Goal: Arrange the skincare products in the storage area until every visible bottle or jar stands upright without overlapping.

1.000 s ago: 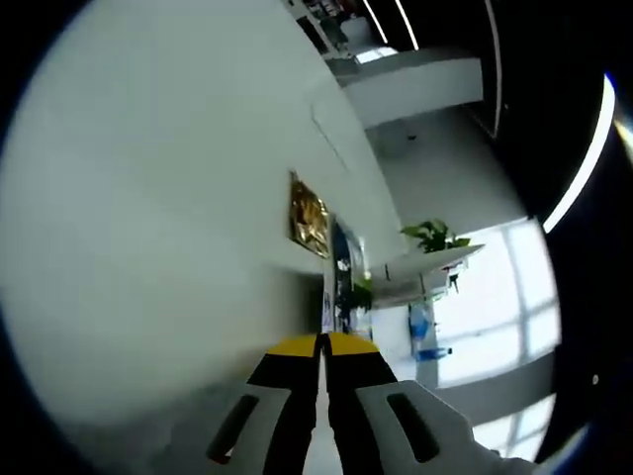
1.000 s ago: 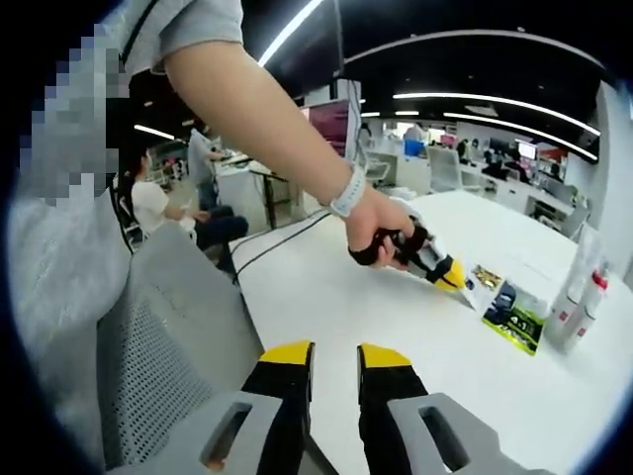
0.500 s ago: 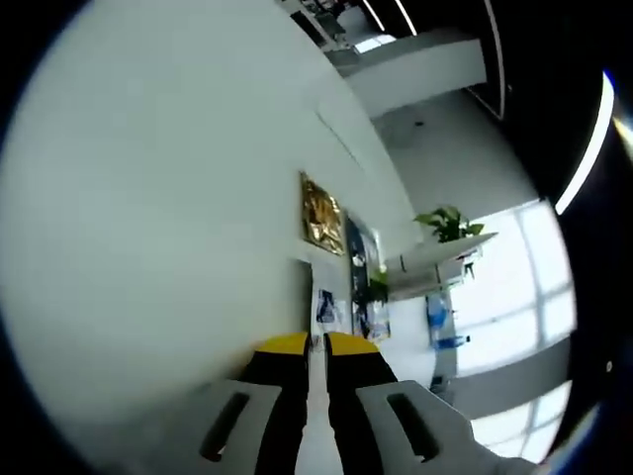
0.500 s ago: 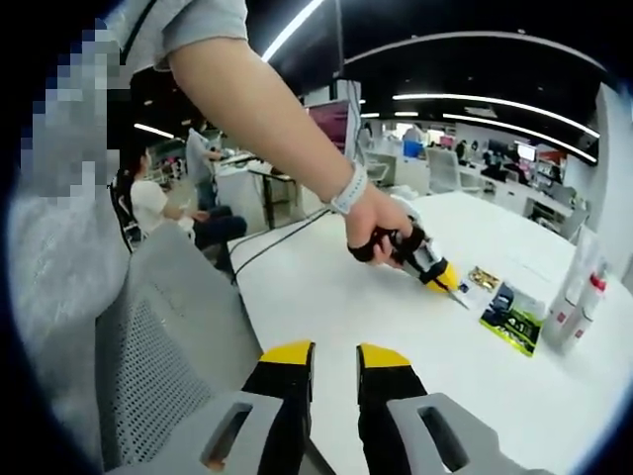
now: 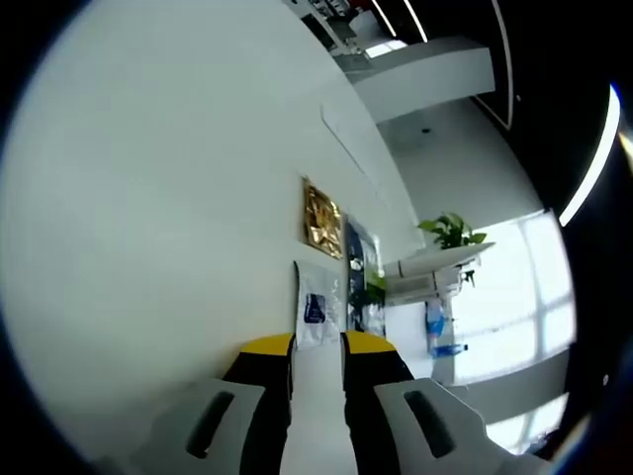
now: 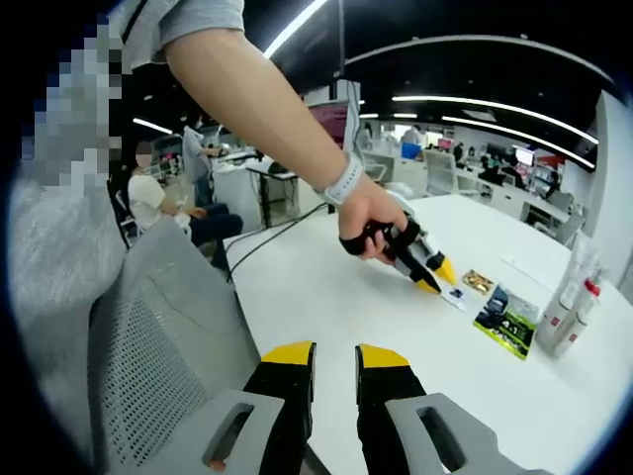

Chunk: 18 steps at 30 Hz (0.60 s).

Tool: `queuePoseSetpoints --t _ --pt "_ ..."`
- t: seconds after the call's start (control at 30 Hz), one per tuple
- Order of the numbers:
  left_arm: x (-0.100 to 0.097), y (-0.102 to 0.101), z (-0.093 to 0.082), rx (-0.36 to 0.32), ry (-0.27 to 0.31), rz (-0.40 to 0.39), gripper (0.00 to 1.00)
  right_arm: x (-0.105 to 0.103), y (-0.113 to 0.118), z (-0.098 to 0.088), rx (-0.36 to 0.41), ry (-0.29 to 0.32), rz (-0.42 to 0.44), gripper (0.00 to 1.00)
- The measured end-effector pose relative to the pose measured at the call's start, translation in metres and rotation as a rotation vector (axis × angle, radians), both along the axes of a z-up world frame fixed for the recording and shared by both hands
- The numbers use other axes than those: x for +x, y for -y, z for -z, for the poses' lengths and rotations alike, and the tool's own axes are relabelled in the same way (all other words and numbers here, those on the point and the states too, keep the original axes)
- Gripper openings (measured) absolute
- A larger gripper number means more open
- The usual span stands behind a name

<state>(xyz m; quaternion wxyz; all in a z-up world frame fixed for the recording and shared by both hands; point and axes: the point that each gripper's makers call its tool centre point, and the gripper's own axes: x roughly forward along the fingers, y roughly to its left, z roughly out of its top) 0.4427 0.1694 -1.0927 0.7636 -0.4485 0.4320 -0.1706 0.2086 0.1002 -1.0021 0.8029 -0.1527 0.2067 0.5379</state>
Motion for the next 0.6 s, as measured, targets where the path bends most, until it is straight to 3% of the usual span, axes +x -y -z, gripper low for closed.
queuePoseSetpoints --t 0.37,0.6 --pt "-0.001 0.000 -0.008 0.015 -0.002 -0.026 0.27 0.000 0.001 0.000 -0.019 0.027 -0.002 0.10" --pt "-0.004 -0.002 -0.014 0.039 0.008 -0.024 0.30 0.001 0.002 -0.001 -0.018 0.039 0.004 0.10"
